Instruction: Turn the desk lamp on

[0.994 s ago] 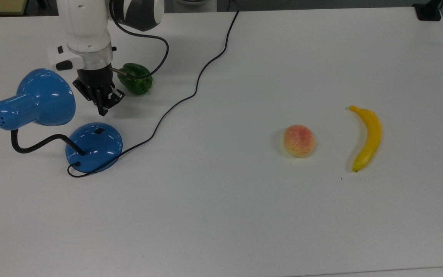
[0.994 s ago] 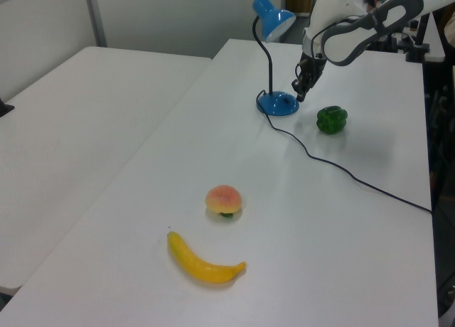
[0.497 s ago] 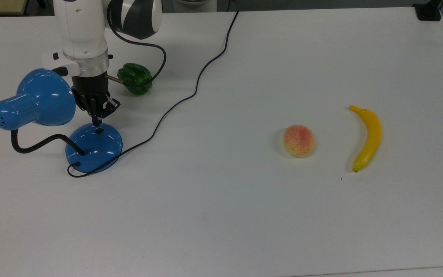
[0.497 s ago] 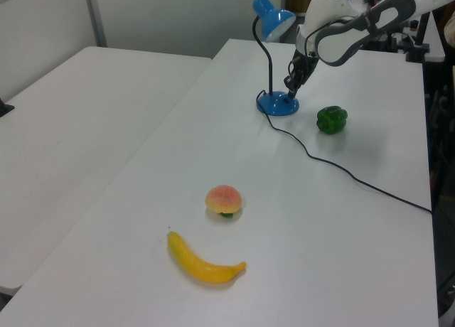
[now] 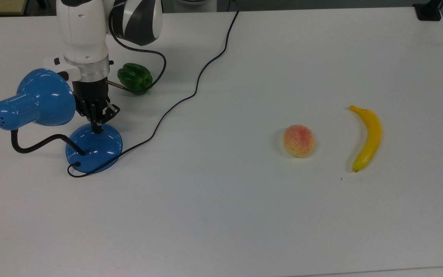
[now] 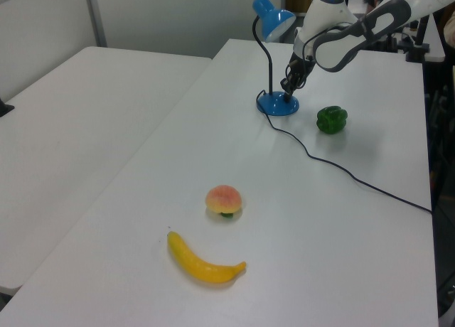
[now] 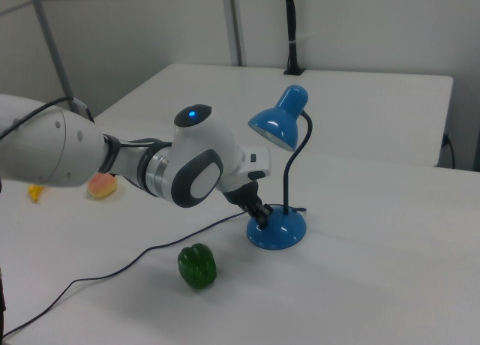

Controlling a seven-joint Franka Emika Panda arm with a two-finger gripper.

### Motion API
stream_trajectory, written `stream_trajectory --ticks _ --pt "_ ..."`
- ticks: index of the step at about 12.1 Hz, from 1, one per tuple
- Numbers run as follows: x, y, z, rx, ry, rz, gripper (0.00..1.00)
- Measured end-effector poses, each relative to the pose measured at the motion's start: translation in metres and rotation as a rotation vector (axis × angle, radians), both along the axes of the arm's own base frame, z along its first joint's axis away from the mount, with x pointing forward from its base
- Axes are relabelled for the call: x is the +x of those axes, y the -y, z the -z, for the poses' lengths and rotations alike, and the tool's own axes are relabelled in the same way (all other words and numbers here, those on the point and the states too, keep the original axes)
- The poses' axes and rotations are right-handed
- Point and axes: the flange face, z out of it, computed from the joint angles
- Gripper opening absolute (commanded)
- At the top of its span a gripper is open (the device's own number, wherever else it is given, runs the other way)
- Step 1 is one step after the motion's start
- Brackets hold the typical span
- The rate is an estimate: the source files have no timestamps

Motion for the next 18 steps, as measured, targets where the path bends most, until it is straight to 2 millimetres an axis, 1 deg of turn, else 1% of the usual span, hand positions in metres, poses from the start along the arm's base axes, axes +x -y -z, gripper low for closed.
stream_trajectory --ticks 5,14,16,18 --pt "0.004 0.000 0.001 -0.006 0.028 -0.003 0.00" --pt "0.005 -0.001 0.002 -0.022 0.027 -0.020 0.00" --pt "0.003 -0.001 -0.002 -0.018 0.006 -0.017 0.00" --pt "-0.003 -0.007 -0.017 -0.003 -0.064 -0.017 0.00"
